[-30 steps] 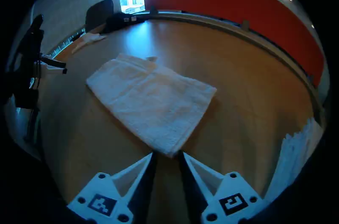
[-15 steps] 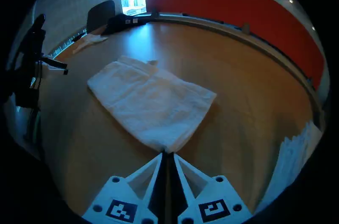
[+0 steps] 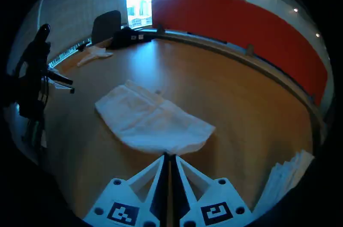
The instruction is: Fold towel
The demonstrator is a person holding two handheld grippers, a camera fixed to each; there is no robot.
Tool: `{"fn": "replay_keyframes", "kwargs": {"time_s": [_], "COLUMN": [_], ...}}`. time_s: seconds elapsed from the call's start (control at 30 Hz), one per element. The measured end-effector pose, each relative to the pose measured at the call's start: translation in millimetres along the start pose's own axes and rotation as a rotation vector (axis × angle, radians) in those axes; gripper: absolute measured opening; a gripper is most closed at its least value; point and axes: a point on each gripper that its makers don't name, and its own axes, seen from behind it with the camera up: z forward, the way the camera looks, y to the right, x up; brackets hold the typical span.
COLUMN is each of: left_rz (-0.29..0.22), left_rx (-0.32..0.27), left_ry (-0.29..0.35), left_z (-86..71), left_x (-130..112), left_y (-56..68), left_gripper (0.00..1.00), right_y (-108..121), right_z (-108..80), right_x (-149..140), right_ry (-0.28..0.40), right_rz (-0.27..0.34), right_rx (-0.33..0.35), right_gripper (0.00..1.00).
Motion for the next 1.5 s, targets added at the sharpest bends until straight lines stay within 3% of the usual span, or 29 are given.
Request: {"fn": "replay_keyframes", "kwargs": {"time_s": [0.4, 0.97, 1.5], "left_rz": [-0.001, -0.006, -0.014], "left_rx": [0.004, 0.009, 0.013], "left_ry": [0.01, 0.03, 0.056], "left_z": [-3.1, -12.0, -27.4], "left_x": [3, 9, 13], "left_y": [-3.4, -10.1, -15.2], "left_gripper": [0.94, 0.94, 0.94], "right_y": [-9, -26, -78], "right_z": [-5.1, 6.7, 43.6], "right_x": [68, 90, 119], "right_ry": [0.091, 0.094, 0.078], "right_rz": [-0.096, -0.162, -0.266], "right_rx": [0.012, 0.047, 0.147], "right_gripper": [0.05, 0.05, 0.05]}}
